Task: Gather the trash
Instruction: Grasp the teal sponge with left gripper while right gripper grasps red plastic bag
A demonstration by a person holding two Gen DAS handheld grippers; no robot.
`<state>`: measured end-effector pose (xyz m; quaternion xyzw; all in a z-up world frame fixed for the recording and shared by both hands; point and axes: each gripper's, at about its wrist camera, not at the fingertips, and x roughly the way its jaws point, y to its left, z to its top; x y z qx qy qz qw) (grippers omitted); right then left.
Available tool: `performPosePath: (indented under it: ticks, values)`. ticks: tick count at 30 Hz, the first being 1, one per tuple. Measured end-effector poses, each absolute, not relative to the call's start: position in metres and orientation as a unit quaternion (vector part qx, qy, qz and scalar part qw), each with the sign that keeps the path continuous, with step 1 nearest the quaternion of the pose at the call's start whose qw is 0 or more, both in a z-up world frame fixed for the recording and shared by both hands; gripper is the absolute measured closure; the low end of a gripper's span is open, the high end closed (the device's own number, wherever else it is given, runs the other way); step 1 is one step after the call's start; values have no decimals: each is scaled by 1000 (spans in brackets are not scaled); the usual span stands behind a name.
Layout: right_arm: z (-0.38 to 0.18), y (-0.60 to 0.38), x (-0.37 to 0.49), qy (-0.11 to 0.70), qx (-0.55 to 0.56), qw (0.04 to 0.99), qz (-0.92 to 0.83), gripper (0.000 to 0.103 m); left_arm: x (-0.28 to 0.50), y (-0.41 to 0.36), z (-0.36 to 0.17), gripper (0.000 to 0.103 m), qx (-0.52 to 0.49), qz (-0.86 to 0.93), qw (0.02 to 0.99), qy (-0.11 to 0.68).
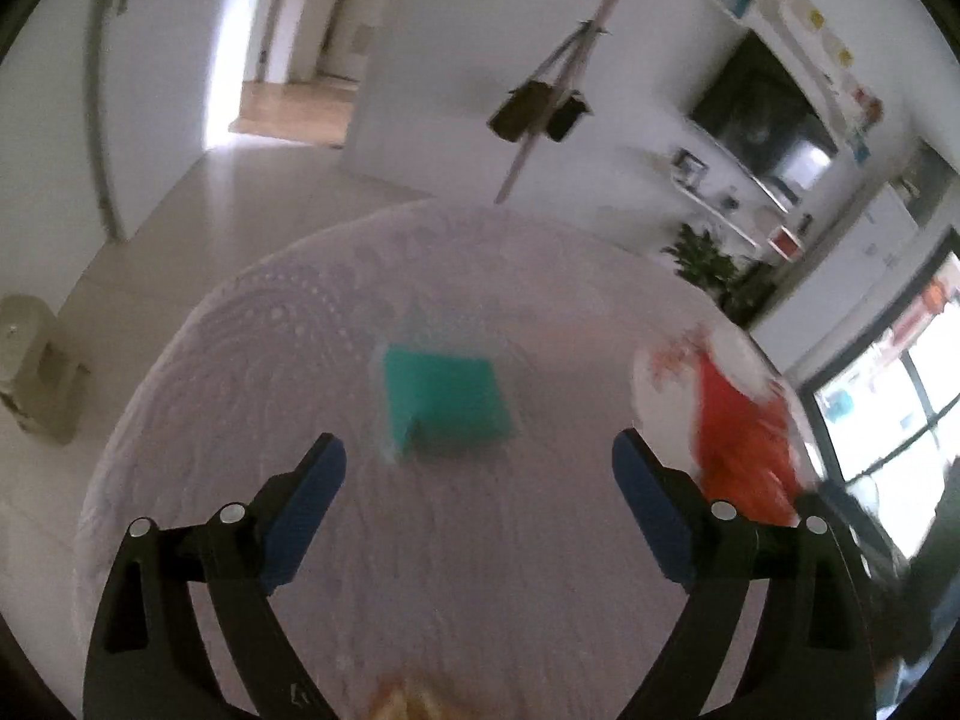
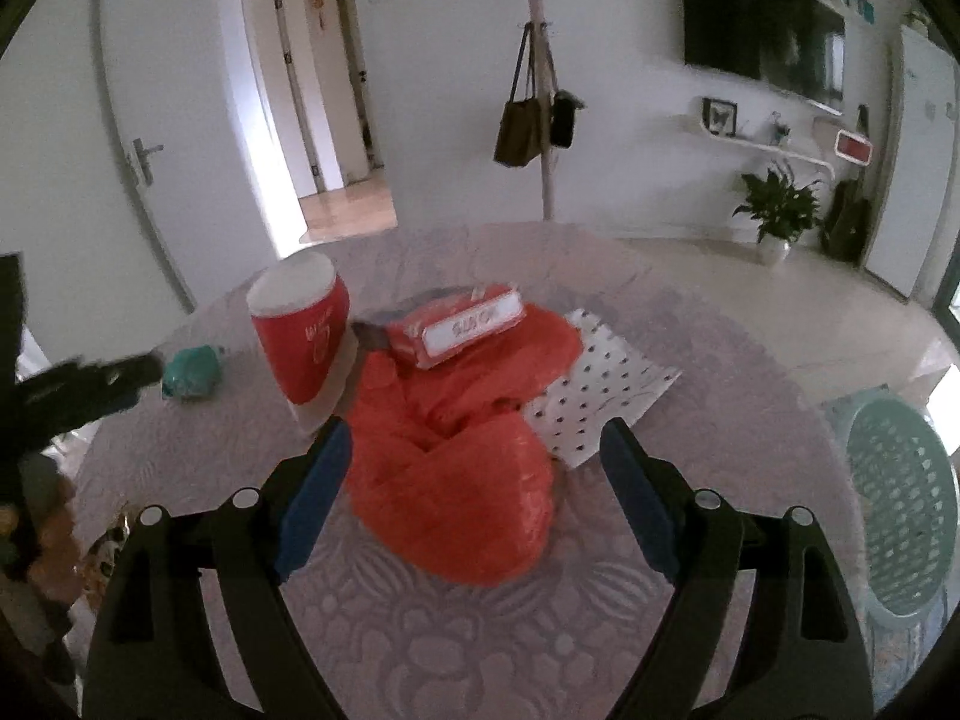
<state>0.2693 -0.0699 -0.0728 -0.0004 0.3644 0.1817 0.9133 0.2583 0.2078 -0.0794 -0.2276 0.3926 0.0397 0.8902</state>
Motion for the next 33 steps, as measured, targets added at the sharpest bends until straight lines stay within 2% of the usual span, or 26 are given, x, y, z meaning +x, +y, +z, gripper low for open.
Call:
performPosePath:
  ticks: [6,9,11,12,13,14,19,26,27,28,33]
  values:
    - [-81,-56,278,371,-33,912,173,16,279,208,-95,15,-214,59,893,391]
    - [-86,-46,280,380,-54,907,173,17,282,196,-95,23,-169,70,900,396]
    - [-86,-42,278,378,-68,907,174,24,280,191,-95,34,-156,69,902,397]
    - [-87,-40,276,378,-71,906,178,36,281,189,-95,39,-146,74,903,398]
    - [-88,-39,275,379,-75,904,183,40,279,188,-95,45,-141,77,903,398]
    - [-88,-38,273,376,-80,905,183,42,279,187,-95,47,-139,75,904,398]
    - [-85,-42,264,369,-80,903,206,67,266,179,-90,52,-125,66,918,371]
    - [-79,-60,225,359,-75,889,274,75,255,171,-79,53,-107,55,935,335]
    - [-77,-67,216,354,-71,889,282,77,252,171,-76,53,-108,52,938,326]
    - [-75,-71,210,351,-67,889,286,84,249,169,-74,53,-109,50,939,321]
    - [-72,-86,190,344,-54,894,282,86,227,150,-51,53,-91,25,953,288]
